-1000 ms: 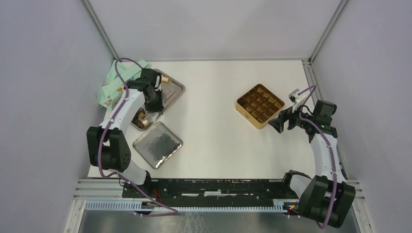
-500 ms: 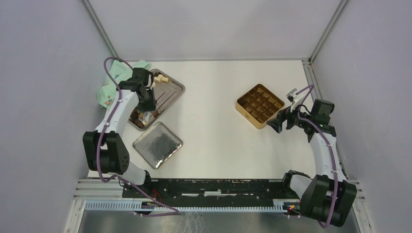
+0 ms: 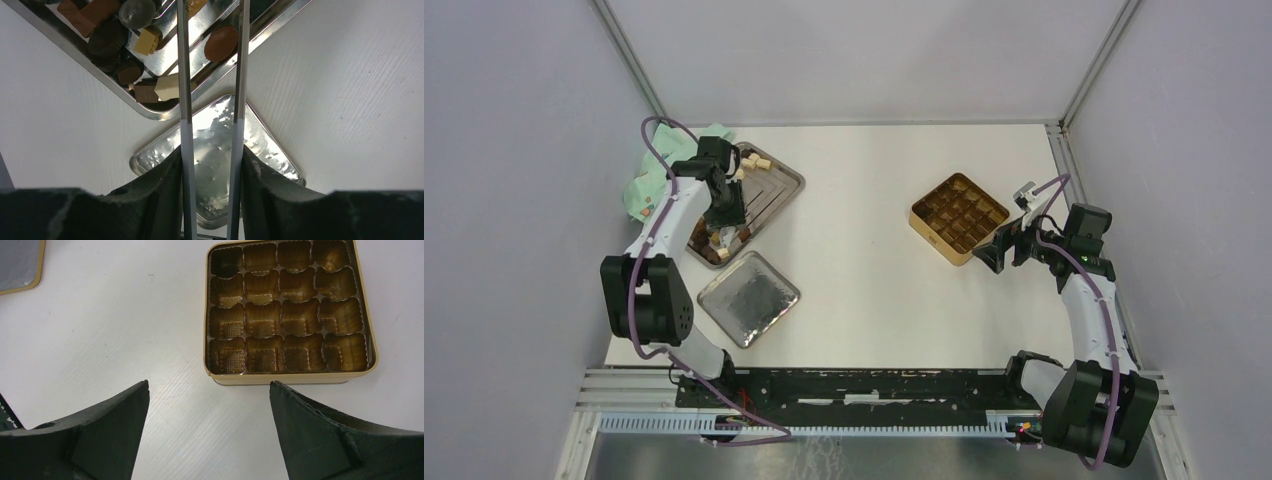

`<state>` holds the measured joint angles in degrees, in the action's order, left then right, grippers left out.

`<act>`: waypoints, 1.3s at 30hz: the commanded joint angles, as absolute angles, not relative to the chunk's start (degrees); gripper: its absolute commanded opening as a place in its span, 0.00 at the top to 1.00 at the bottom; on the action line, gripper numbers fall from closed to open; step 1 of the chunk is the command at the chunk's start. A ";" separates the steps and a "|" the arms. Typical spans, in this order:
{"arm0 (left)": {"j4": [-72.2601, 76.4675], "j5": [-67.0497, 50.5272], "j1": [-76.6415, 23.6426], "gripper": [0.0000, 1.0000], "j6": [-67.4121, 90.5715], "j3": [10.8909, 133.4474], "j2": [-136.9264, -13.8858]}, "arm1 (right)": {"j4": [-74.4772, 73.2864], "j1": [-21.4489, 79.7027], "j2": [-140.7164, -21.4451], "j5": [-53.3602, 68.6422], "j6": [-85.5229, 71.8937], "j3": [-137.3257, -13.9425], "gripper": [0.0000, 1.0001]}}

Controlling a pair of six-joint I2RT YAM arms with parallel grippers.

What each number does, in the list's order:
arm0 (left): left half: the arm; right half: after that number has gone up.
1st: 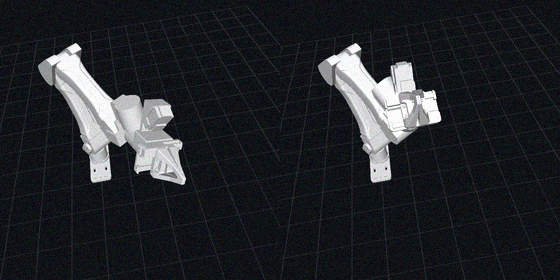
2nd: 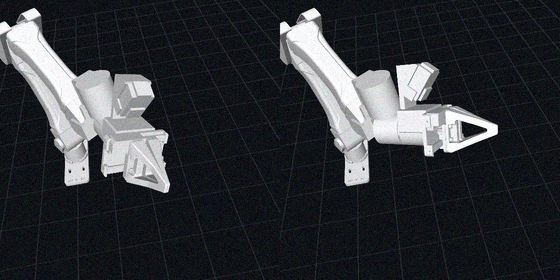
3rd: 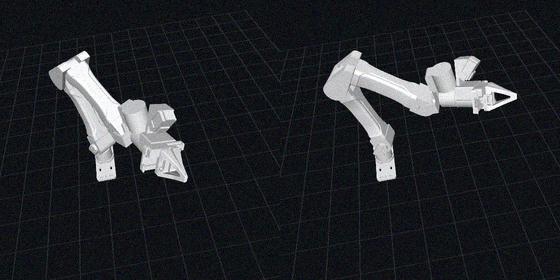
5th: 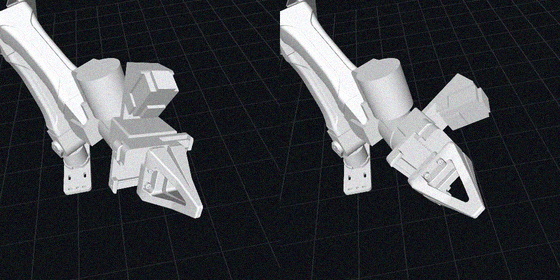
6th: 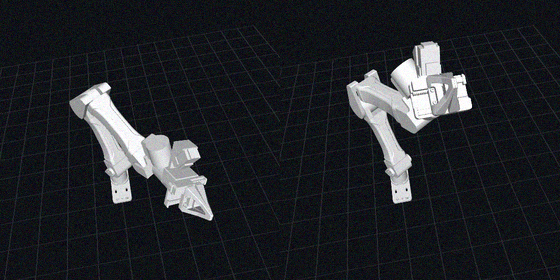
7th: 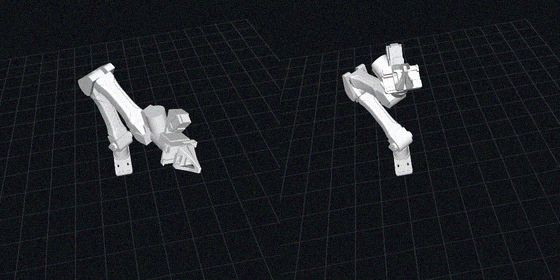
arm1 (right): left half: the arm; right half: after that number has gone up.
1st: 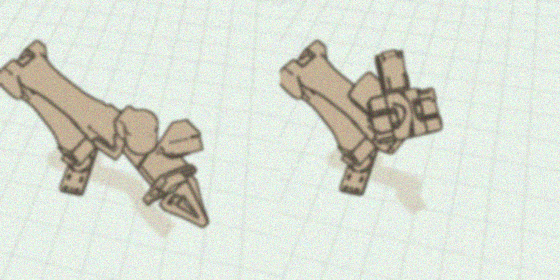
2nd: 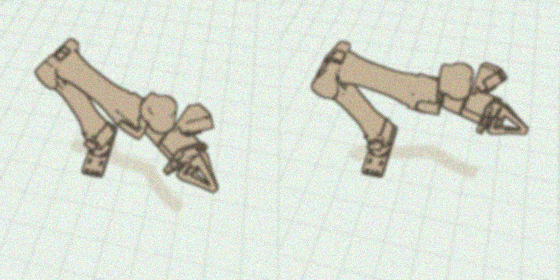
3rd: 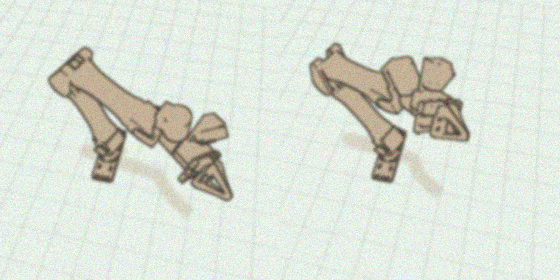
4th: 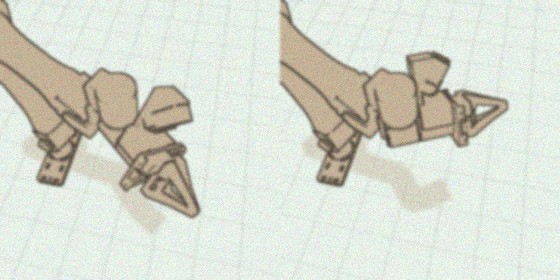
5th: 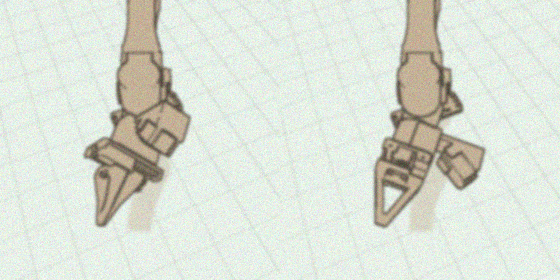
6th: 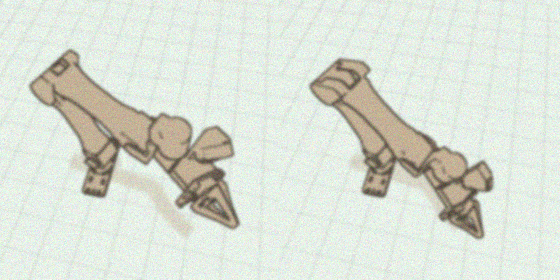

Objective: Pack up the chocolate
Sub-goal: Pick up the fake chocolate from the plate.

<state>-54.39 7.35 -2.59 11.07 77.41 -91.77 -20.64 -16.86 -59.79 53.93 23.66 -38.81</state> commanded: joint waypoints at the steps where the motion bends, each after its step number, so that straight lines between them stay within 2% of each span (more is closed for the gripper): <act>1: -54.23 7.47 -1.86 0.53 7.69 80.37 -92.70 | -19.02 -16.56 -59.55 53.88 23.38 -39.11 0.05; 18: -54.17 5.51 -1.67 0.55 7.45 81.06 -96.89 | -19.12 -16.54 -59.50 53.87 23.55 -39.20 0.05; 21: -54.12 4.92 -1.67 0.63 7.58 81.26 -97.11 | -19.07 -16.53 -59.60 53.96 23.47 -39.36 0.05; 26: -54.14 3.59 -1.67 0.88 7.87 81.22 -96.38 | -19.47 -16.55 -58.83 54.14 23.38 -39.64 0.05; 29: -54.14 2.68 -1.64 0.98 8.04 80.33 -95.17 | -19.35 -16.55 -58.10 54.21 23.31 -38.83 0.05; 39: -52.23 0.33 -1.63 0.98 8.87 75.22 -88.60 | -18.48 -16.53 -59.06 55.25 22.17 -38.76 0.05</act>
